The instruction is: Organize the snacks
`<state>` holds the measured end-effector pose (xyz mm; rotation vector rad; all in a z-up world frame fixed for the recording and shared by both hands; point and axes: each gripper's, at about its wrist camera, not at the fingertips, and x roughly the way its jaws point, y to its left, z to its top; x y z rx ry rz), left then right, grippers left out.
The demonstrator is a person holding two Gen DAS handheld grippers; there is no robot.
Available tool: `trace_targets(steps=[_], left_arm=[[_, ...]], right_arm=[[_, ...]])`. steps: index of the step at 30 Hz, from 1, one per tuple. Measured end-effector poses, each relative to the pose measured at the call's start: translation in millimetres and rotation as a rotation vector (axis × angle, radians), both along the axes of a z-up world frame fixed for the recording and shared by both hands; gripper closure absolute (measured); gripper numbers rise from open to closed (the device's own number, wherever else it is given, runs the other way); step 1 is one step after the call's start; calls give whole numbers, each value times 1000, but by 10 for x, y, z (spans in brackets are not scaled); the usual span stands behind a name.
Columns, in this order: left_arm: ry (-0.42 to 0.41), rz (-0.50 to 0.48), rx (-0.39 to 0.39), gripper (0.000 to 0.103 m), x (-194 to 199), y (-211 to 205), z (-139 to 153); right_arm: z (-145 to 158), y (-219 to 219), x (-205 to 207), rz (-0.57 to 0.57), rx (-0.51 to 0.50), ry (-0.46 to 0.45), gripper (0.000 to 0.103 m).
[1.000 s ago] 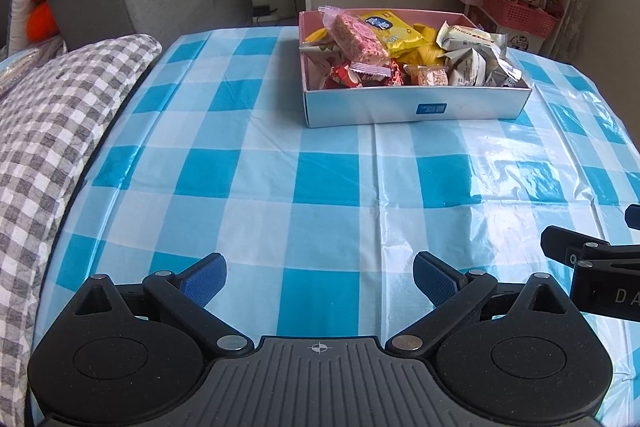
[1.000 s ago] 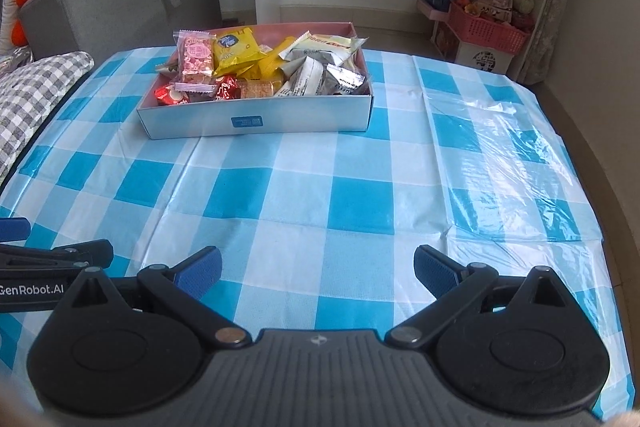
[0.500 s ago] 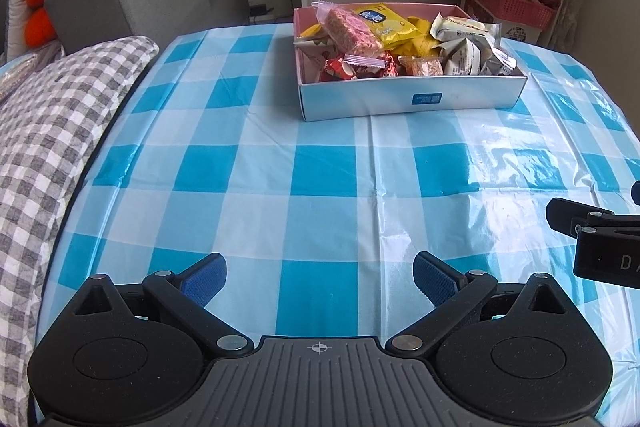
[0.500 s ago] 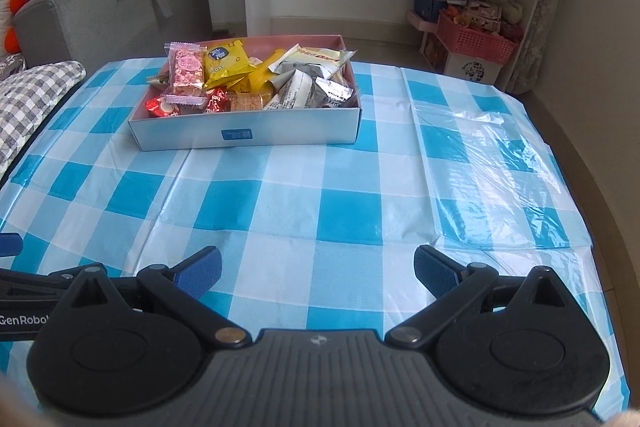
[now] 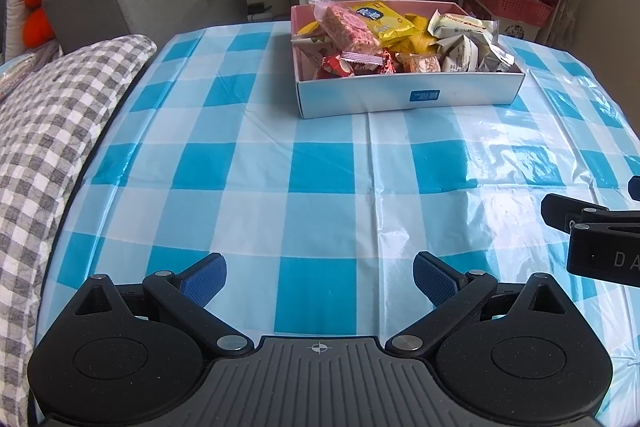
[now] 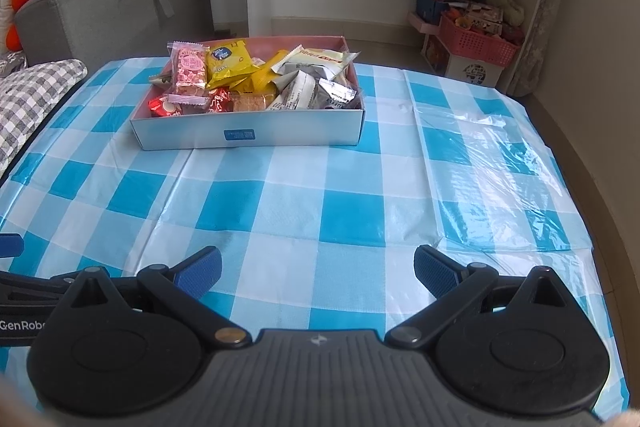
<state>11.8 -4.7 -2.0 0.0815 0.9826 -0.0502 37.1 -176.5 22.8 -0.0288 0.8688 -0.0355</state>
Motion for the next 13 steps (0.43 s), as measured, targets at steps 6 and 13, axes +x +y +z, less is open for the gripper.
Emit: trace_targets(steps=[6,13], left_arm=[[0,1,2,2,-1,-1,-1],[-2,3,14,2,-26,-29,-27]], right_arm=[[-3,-1,3,-1,-1,1,0],[1,-20,10,-7,3,0,0]])
